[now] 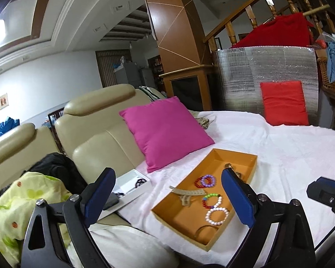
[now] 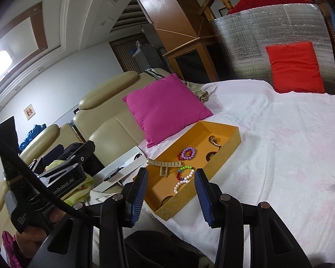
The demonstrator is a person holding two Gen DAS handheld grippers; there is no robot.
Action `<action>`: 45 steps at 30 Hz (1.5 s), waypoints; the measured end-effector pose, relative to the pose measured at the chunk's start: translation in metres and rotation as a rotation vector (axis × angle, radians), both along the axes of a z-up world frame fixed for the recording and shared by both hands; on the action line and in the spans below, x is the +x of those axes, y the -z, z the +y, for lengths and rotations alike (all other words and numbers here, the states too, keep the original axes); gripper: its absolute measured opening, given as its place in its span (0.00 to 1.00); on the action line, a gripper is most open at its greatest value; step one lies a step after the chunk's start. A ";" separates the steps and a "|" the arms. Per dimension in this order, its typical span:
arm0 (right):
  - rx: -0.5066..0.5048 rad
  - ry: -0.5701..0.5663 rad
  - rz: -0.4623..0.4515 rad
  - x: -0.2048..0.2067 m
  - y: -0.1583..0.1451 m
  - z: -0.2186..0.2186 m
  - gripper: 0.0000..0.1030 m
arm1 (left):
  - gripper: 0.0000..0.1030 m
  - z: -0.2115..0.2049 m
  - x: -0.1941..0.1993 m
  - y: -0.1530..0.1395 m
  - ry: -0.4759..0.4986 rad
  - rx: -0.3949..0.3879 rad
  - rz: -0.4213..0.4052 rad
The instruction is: Organize jewelry
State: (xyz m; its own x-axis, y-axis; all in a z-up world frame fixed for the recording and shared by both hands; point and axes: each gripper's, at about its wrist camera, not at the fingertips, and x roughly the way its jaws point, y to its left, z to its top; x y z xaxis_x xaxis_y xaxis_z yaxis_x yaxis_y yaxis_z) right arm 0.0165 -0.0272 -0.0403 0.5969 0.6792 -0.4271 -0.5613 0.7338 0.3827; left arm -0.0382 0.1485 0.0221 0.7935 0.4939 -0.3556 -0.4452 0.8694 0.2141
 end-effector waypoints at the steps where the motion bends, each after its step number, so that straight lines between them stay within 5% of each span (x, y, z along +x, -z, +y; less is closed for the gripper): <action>1: -0.003 -0.001 -0.004 -0.002 -0.001 0.002 0.46 | 0.93 0.001 -0.001 -0.001 -0.002 0.001 0.002; 45: -0.141 -0.012 -0.009 -0.011 -0.001 0.057 0.56 | 0.93 0.039 -0.017 0.016 -0.073 -0.051 0.041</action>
State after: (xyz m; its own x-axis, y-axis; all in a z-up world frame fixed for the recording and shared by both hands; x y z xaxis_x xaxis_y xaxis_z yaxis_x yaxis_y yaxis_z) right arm 0.0059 0.0299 -0.0395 0.5932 0.6199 -0.5137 -0.5730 0.7733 0.2715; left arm -0.0556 0.1875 0.0057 0.7405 0.5300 -0.4132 -0.4992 0.8454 0.1899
